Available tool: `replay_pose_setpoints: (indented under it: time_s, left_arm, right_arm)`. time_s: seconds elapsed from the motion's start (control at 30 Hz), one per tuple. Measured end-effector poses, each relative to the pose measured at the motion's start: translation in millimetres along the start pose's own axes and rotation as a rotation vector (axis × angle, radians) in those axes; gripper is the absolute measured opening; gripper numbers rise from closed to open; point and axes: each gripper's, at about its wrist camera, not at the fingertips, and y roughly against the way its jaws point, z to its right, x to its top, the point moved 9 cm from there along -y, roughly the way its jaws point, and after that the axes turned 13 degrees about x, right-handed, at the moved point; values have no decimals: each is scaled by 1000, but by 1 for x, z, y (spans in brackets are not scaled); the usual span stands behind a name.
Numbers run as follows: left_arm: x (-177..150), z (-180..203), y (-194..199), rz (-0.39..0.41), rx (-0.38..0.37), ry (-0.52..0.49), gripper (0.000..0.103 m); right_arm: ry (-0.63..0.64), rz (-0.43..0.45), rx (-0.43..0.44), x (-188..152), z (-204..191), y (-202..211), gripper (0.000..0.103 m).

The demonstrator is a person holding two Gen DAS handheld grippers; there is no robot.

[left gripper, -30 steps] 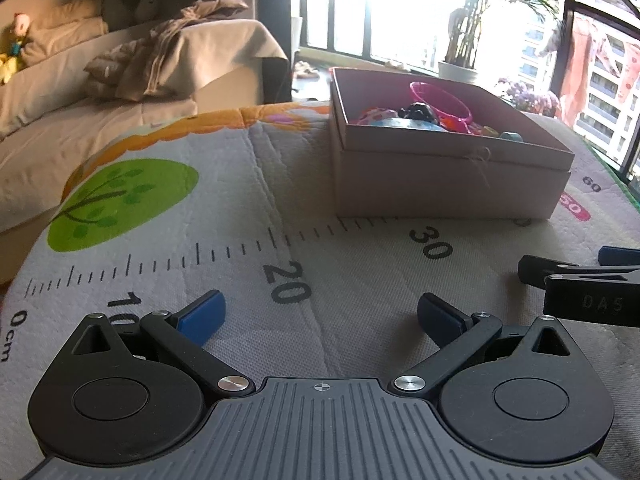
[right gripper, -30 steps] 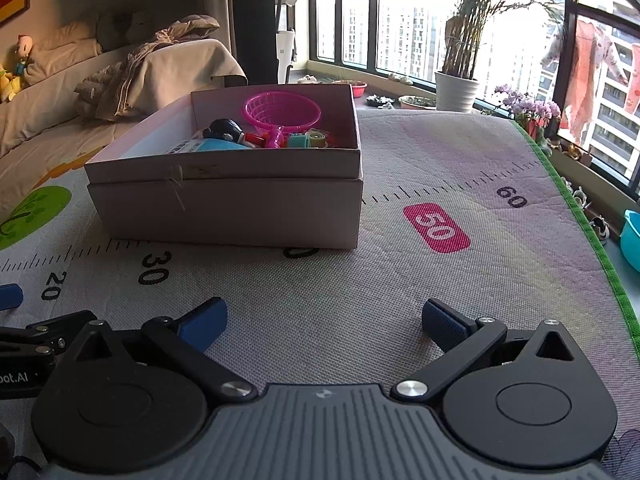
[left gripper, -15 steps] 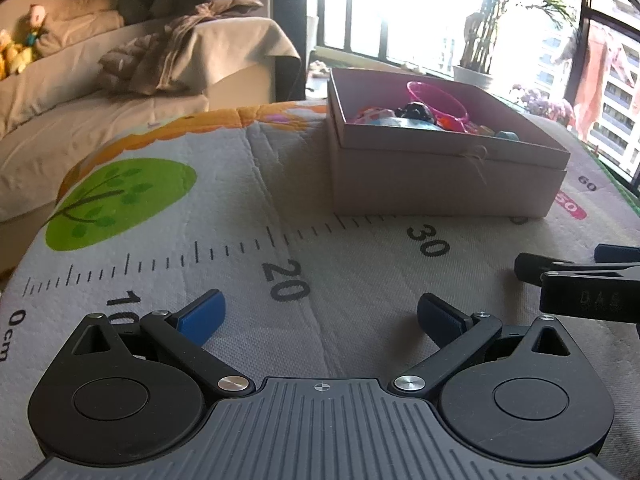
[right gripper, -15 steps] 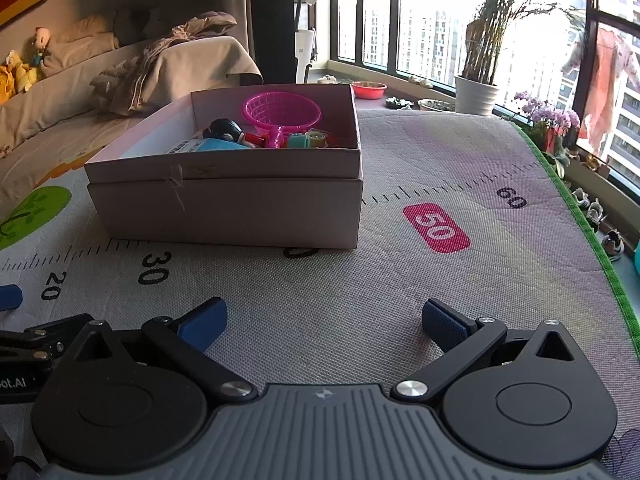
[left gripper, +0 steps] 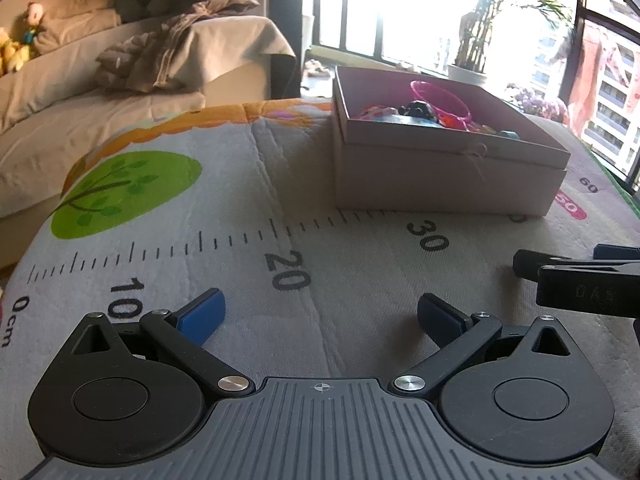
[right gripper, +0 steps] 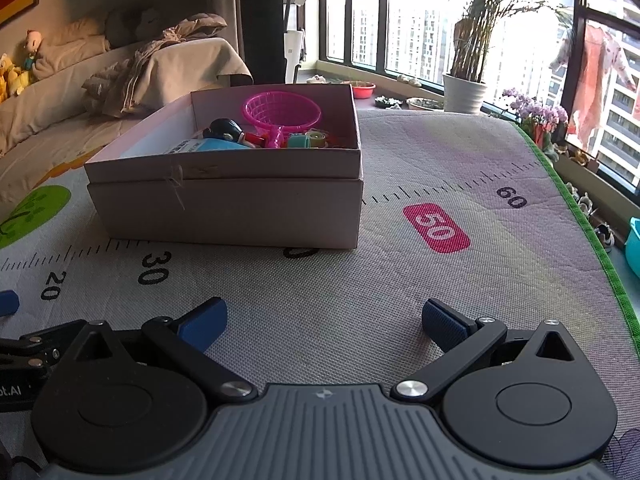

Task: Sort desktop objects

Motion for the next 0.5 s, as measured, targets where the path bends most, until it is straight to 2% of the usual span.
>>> replay_pose_setpoints:
  time_s: [0.5]
  left_arm:
    - [3, 7, -2, -6, 46, 6, 103]
  right_arm:
    - [17, -5, 28, 5, -1, -7, 103]
